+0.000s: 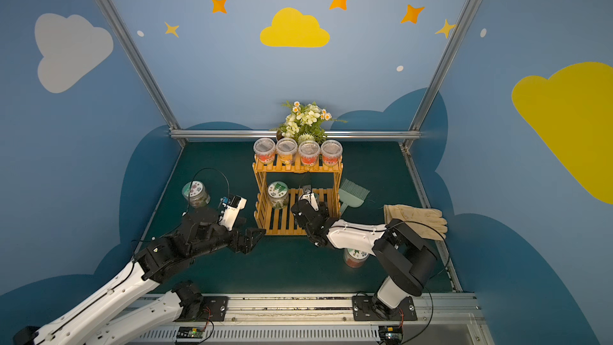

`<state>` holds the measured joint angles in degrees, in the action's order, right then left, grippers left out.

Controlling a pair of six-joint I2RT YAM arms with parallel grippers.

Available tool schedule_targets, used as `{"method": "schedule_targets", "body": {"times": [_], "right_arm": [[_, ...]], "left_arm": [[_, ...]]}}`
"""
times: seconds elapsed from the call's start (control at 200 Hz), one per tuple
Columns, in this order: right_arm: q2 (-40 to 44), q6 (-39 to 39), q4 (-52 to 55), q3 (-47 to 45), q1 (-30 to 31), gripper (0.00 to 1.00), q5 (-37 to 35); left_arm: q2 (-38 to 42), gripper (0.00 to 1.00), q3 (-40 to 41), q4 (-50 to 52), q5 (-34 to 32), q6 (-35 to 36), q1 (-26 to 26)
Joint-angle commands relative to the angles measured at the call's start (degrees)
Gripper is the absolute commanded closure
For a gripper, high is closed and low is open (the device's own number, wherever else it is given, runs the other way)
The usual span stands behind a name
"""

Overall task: Place the seed container on the shelf
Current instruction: Place the seed jar on the shelf.

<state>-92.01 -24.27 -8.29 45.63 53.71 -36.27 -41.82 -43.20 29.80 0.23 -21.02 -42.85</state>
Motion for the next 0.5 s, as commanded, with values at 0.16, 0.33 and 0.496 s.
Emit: {"method": "schedule_targets", "body": {"times": [0.16, 0.33, 0.496], "right_arm": [[0.9, -0.5, 3.8, -0.6, -0.2, 0.10, 2.2], [3.7, 0.8, 7.2, -0.7, -0.3, 0.05, 4.7], [6.7, 1.2, 10.9, 0.2, -0.5, 0.04, 7.1]], "left_arm": [[-0.2, 0.00, 0.1, -1.3, 0.1, -0.1, 0.2], [-1.3, 0.00, -0.4, -1.8, 0.3, 0.1, 0.2], [-2.8, 0.00, -1.2, -1.9, 1.1, 0.4, 0.2]]}}
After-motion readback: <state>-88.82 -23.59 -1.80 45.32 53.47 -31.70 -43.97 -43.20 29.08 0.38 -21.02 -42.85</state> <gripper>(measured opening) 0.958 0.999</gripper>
